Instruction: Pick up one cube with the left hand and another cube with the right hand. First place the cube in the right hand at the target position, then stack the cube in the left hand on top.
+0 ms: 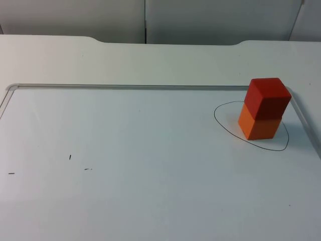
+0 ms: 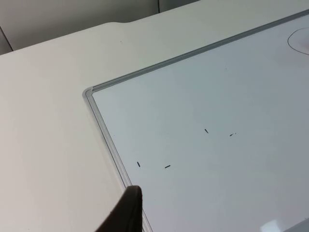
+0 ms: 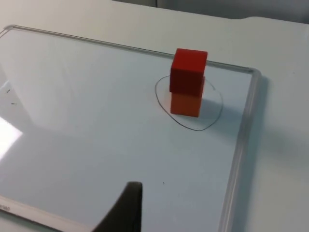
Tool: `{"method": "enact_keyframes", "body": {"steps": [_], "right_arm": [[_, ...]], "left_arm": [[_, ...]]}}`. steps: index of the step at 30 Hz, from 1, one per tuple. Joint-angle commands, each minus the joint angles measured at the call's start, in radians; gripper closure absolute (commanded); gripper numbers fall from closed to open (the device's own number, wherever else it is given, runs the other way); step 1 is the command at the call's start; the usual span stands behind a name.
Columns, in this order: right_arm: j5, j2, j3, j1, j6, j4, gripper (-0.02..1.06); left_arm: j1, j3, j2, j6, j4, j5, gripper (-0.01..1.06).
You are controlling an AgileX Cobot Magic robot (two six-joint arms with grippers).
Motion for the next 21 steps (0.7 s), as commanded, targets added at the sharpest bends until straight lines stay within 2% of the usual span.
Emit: {"method": "enact_keyframes", "body": {"steps": [1,5,6,10,21], "right_arm": [[-0.006,-0.003,0.005,-0.039,-0.003,0.005,0.00],[-0.006,-0.003,0.005,-0.170,-0.003,0.005,0.00],[-0.006,-0.003,0.005,-0.170,-0.003,0.005,0.00],[-0.006,-0.003,0.005,-0.282,-0.003,0.005,0.00],[-0.006,-0.003,0.005,-0.326,-0.005,0.005,0.00]], "left_arm": [[-0.005,0.004,-0.003,-0.003,-0.008,-0.009,0.00],[-0.005,0.004,-0.003,-0.003,-0.008,-0.009,0.00],[-0.005,0.004,-0.003,-0.003,-0.008,-0.009,0.00],[-0.005,0.004,-0.003,-0.003,-0.008,-0.009,0.00],[-0.005,0.004,-0.003,-0.003,-0.008,-0.009,0.00]]}}
